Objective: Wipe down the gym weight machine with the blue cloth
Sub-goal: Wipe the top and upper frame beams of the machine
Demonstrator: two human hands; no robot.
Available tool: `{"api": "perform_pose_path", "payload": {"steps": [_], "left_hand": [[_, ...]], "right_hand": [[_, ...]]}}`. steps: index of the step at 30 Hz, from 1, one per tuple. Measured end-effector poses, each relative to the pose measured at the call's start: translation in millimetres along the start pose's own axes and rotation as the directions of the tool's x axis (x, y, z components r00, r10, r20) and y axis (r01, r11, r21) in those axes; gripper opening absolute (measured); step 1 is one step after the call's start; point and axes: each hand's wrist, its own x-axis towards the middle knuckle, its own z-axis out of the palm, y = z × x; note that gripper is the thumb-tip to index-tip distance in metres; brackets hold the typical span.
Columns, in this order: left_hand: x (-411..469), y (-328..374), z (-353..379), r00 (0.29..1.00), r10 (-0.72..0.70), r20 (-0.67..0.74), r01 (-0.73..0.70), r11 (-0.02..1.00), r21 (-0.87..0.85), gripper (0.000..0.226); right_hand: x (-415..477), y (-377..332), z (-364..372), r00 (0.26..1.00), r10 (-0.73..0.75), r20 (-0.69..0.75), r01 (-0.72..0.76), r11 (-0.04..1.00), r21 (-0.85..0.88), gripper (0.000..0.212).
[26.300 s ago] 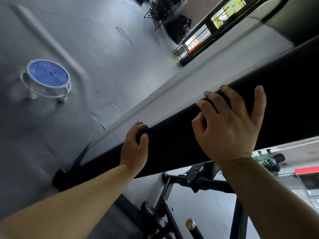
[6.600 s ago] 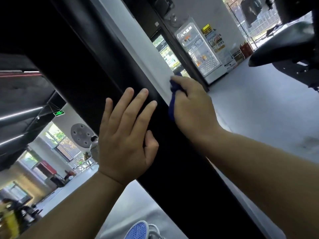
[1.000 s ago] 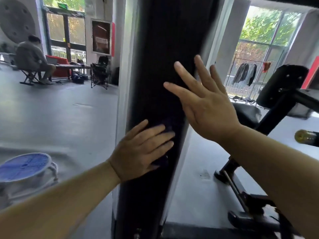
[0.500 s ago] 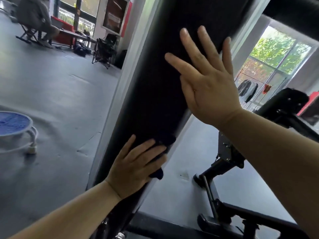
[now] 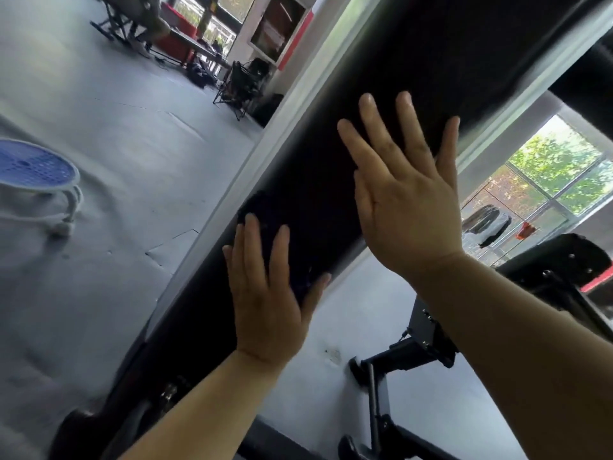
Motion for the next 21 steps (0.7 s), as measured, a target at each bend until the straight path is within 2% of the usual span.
{"api": "perform_pose_path", "payload": {"steps": [4, 6, 8, 10, 11, 13, 15, 17, 19, 21], "left_hand": [[35, 9, 10, 0.990, 0.108, -0.086, -0.107, 0.994, 0.021, 0.061], [2, -14, 9, 0.999, 0.041, -0.033, -0.038, 0.997, 0.071, 0.063], [-41, -37, 1, 0.995, -0.094, 0.024, 0.091, 0.990, 0.108, 0.069], [-57, -45, -6, 0.978, -0.204, 0.047, 0.200, 0.977, 0.076, 0.074], [-51, -40, -7, 0.976, -0.215, 0.038, 0.214, 0.976, 0.039, 0.074], [-14, -19, -6, 0.991, -0.135, -0.011, 0.135, 0.991, -0.023, 0.070], [25, -1, -1, 0.999, -0.005, -0.048, 0.005, 1.000, -0.011, 0.064], [33, -2, 2, 0.998, 0.033, -0.055, -0.033, 0.999, 0.000, 0.058], [4, -21, 3, 0.998, -0.044, -0.033, 0.045, 0.999, 0.018, 0.056], [-41, -42, -2, 0.974, -0.225, -0.015, 0.226, 0.974, 0.036, 0.057]], "right_hand": [[0, 3, 0, 1.000, -0.006, 0.012, 0.006, 1.000, -0.003, 0.047], [-1, -2, 3, 1.000, 0.003, 0.005, -0.003, 1.000, 0.015, 0.047], [-2, -7, 4, 1.000, 0.016, -0.005, -0.016, 1.000, 0.007, 0.046], [-2, -9, 4, 1.000, 0.027, -0.012, -0.027, 1.000, 0.000, 0.046], [-2, -10, 4, 1.000, 0.029, -0.013, -0.029, 1.000, -0.002, 0.046], [-3, -11, 3, 1.000, 0.025, -0.010, -0.025, 1.000, -0.009, 0.047], [-3, -10, 2, 1.000, 0.018, 0.006, -0.018, 1.000, -0.024, 0.048], [-2, -10, 0, 1.000, 0.015, 0.022, -0.014, 0.999, -0.044, 0.049], [-4, -13, 1, 0.999, -0.026, 0.047, 0.029, 0.998, -0.050, 0.050], [-11, -25, 6, 0.988, -0.129, 0.080, 0.134, 0.990, -0.053, 0.053]]}}
